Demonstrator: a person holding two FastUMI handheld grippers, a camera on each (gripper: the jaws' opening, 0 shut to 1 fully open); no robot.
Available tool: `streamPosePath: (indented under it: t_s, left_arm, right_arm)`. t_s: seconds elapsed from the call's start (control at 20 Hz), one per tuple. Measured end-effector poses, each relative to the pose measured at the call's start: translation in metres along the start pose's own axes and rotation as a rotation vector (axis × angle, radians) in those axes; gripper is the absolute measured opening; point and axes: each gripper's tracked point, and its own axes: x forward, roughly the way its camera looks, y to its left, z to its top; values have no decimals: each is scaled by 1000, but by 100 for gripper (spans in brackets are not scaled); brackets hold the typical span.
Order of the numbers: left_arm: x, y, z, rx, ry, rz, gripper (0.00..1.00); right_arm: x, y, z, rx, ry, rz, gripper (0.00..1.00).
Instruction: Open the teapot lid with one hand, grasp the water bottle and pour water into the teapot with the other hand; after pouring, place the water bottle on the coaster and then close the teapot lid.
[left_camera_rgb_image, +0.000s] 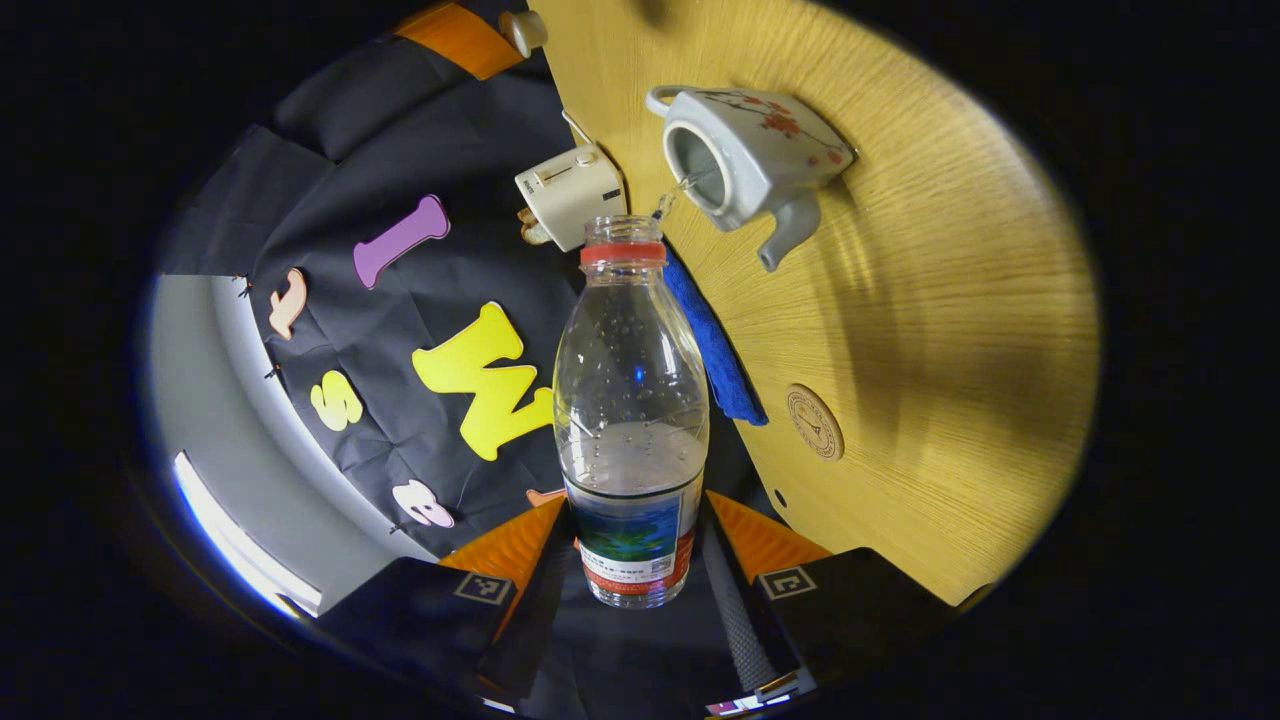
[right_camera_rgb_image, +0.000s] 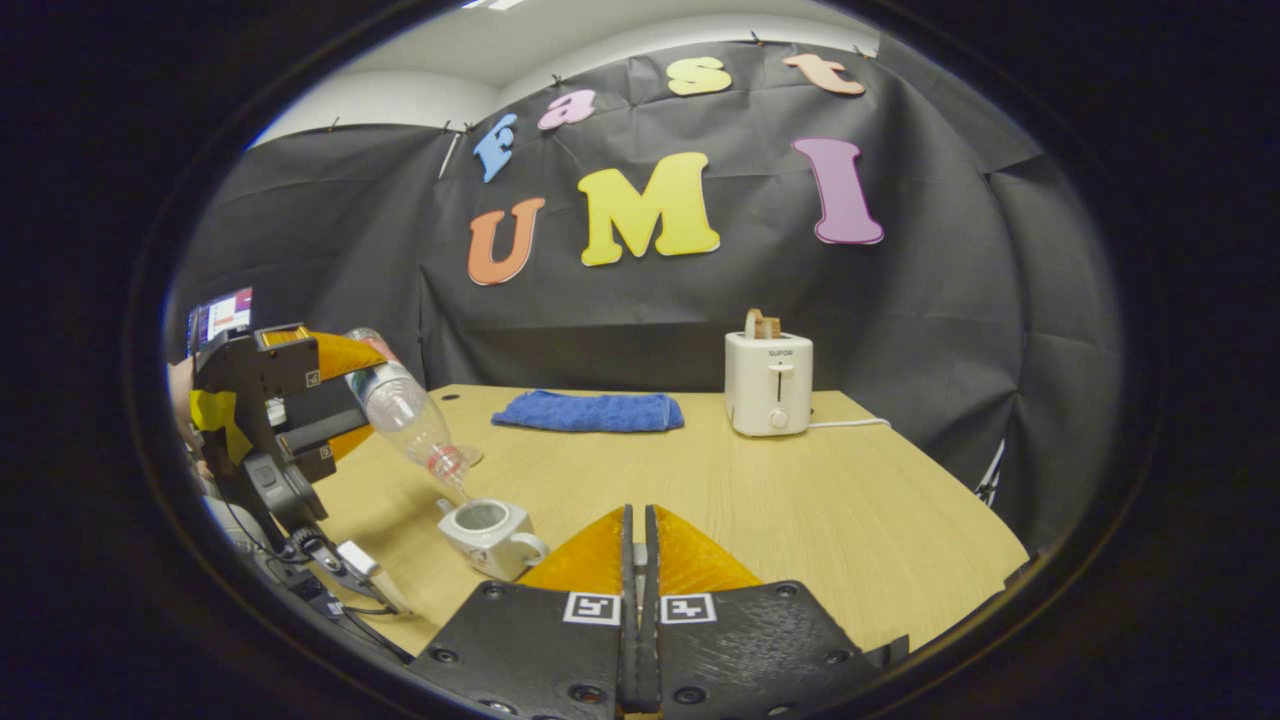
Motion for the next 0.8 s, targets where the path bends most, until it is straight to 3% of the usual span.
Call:
streamPosePath:
  t_s: [0.8]
  left_arm:
    - [6,0,4,49,6,8,74]
  right_arm:
    - [-2,0,1,1,-3,3,0]
